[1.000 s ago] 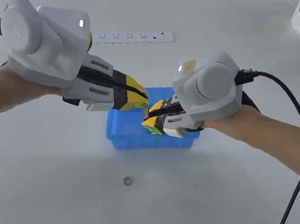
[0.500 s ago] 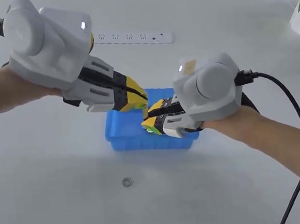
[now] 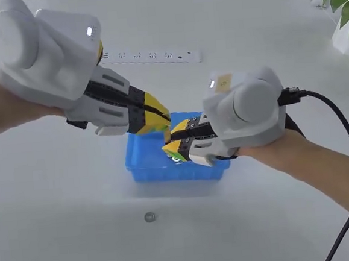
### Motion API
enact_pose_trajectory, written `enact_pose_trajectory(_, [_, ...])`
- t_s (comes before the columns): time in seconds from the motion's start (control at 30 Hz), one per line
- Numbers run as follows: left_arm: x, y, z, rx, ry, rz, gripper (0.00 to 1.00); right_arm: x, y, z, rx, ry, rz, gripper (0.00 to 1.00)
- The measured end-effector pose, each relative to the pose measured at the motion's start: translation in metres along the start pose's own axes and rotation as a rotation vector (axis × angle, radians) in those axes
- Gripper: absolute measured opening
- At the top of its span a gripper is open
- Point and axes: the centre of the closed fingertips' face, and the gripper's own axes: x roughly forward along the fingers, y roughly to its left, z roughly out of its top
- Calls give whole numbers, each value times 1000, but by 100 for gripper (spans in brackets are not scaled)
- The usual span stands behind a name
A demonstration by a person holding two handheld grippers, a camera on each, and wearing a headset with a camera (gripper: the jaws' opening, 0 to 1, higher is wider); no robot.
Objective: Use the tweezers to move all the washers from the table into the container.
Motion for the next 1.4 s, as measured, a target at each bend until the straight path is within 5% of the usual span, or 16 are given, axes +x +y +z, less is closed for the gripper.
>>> enact_pose_trajectory(0.4, [-27,-24,21,56,-5,9,5,-20,27,30,-75,-60,15,13])
enact_pose_trajectory(1.0, [-36,-69,16,35,24,-11,5,-24,77,35,-149,-49,107,14])
enact_pose_trajectory(1.4, [-42,-89,-1,-8,38,-22,5,-13,103,18,-179,-2,164,14])
